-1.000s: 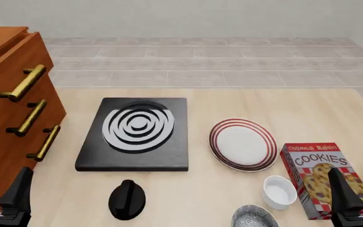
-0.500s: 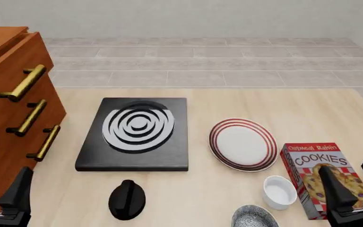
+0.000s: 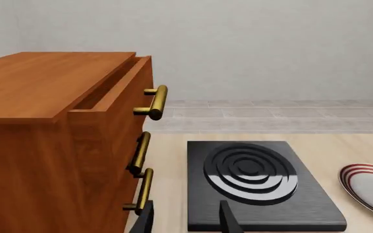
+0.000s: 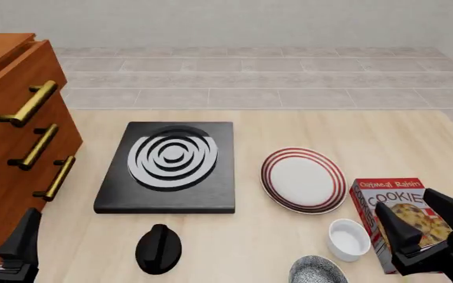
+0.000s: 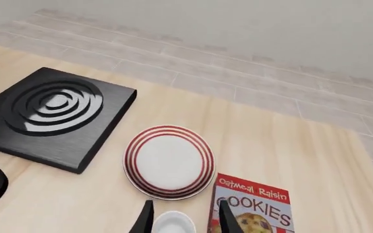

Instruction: Pick the akita bowl next to the ramekin and place it on the plate.

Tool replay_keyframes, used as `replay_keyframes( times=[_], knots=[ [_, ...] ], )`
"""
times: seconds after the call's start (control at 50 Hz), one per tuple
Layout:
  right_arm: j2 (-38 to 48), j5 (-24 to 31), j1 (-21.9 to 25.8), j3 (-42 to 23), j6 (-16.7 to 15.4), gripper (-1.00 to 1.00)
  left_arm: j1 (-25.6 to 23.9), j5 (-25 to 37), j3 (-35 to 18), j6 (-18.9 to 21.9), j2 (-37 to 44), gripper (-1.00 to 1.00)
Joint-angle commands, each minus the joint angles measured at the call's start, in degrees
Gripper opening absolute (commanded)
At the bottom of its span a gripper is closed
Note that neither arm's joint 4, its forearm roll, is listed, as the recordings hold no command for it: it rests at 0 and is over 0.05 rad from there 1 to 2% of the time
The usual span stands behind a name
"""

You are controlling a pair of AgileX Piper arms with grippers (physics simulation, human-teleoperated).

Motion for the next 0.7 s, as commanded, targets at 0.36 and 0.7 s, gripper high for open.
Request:
replay_keyframes(
  times=[0.36, 0.7],
  knots=[
    [11.09, 4.36, 4.96, -3.31, -0.92, 1.0, 0.0, 0.0, 0.0, -0.01, 0.01, 1.0],
    [14.3, 7.03, 4.58, -3.58, -1.17, 1.0, 0.01, 0.0, 0.0, -0.01, 0.0, 1.0]
  ],
)
